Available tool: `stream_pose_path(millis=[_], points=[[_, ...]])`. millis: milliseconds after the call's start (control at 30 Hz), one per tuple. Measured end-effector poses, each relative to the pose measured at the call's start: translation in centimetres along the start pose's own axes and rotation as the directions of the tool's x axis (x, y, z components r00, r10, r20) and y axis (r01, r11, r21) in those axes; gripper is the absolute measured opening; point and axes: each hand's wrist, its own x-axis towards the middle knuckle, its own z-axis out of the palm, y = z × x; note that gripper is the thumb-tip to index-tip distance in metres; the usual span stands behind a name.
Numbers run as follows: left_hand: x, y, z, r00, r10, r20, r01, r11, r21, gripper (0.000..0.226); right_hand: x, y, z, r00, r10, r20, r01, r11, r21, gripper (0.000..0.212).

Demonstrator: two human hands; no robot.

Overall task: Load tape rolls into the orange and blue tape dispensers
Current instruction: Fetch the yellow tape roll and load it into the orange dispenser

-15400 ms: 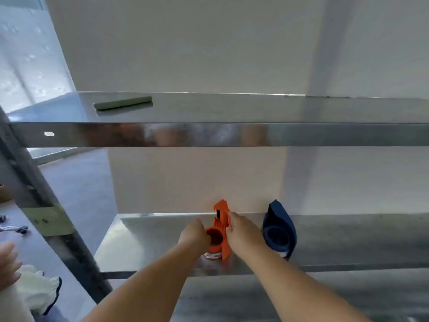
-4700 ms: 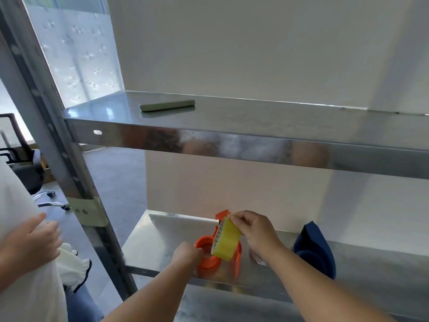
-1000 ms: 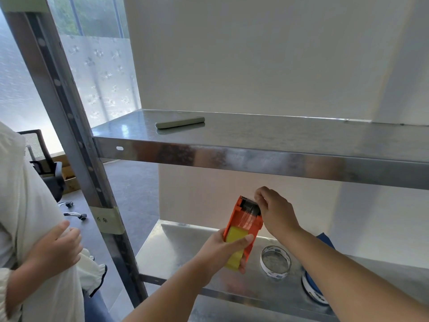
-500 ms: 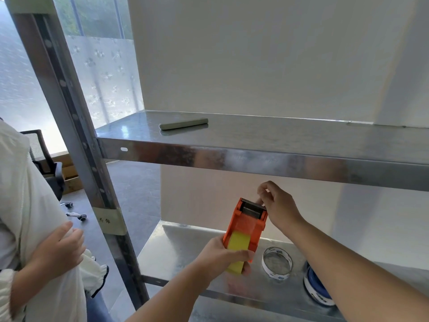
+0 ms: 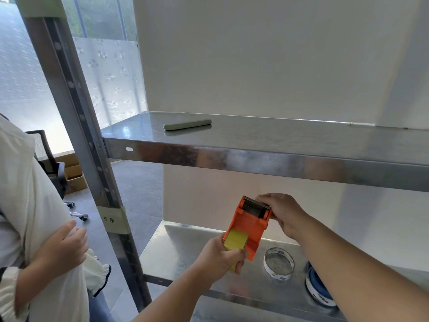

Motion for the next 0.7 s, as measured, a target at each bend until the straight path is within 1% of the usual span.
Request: stream_pose_path(millis=[67,133,167,200,233,300,333,367,400,467,533,567,600,700], points=[[-0.1,-0.1,0.0,1.0,0.008,-0.004,-0.008,1.0,0.011,0.014,0.0,0.3,0.1,0.992,0.118,0.05,-0.122,0.989,0.081,0.012],[-0.2,-0.1,0.0,1.0,0.014,0.007,-0.014,1.0,0.006,0.014,0.0,0.6,0.1,0.963,0.237,0.128,-0.256,0.954,0.154,0.01],[-0.3,0.0,0.1,1.0,0.015,0.016,-0.015,1.0,-0.005,0.013,0.0,0.8,0.2,0.947,0.282,0.154,-0.31,0.93,0.198,0.005],[-0.5,0.0,0.1,1.0,0.014,0.025,-0.014,1.0,-0.021,0.011,0.0,1.0,0.2,0.936,0.309,0.17,-0.344,0.906,0.246,0.008],[-0.6,0.0,0.1,0.999,0.012,0.033,-0.011,0.999,-0.035,0.01,0.0,1.2,0.1,0.933,0.312,0.178,-0.354,0.887,0.297,0.012],[-0.7,0.0,0.2,0.999,-0.002,0.035,0.004,0.999,-0.054,0.007,0.0,1.3,-0.1,0.937,0.285,0.204,-0.343,0.865,0.367,0.012],[-0.7,0.1,0.3,1.0,-0.016,0.027,0.018,0.998,-0.066,0.005,-0.1,1.4,0.0,0.932,0.271,0.241,-0.345,0.865,0.365,0.01],[-0.8,0.2,0.4,0.999,-0.032,0.015,0.033,0.996,-0.079,0.006,-0.3,1.5,0.1,0.926,0.257,0.278,-0.347,0.868,0.354,0.012],[-0.8,0.3,0.4,0.999,-0.045,-0.002,0.045,0.995,-0.086,0.007,-0.5,1.6,0.3,0.922,0.244,0.301,-0.344,0.872,0.348,0.018],[-0.7,0.7,0.6,0.998,-0.06,-0.031,0.057,0.993,-0.105,0.005,-0.6,2.0,0.3,0.934,0.211,0.29,-0.311,0.879,0.361,0.026],[-0.6,1.0,0.7,0.998,-0.062,-0.027,0.058,0.988,-0.144,0.005,-0.5,2.6,0.0,0.943,0.187,0.277,-0.287,0.877,0.385,0.043],[-0.6,1.2,0.7,0.997,-0.067,-0.032,0.061,0.984,-0.168,0.007,-0.4,2.9,-0.2,0.938,0.178,0.297,-0.291,0.871,0.397,0.05],[-0.6,1.3,0.7,0.996,-0.08,-0.045,0.07,0.979,-0.191,0.009,-0.4,3.3,-0.4,0.929,0.172,0.327,-0.305,0.857,0.415,0.053],[-0.4,1.7,0.6,0.99,-0.128,-0.057,0.11,0.962,-0.248,0.007,-0.9,4.2,-0.6,0.889,0.149,0.432,-0.355,0.822,0.446,0.048]])
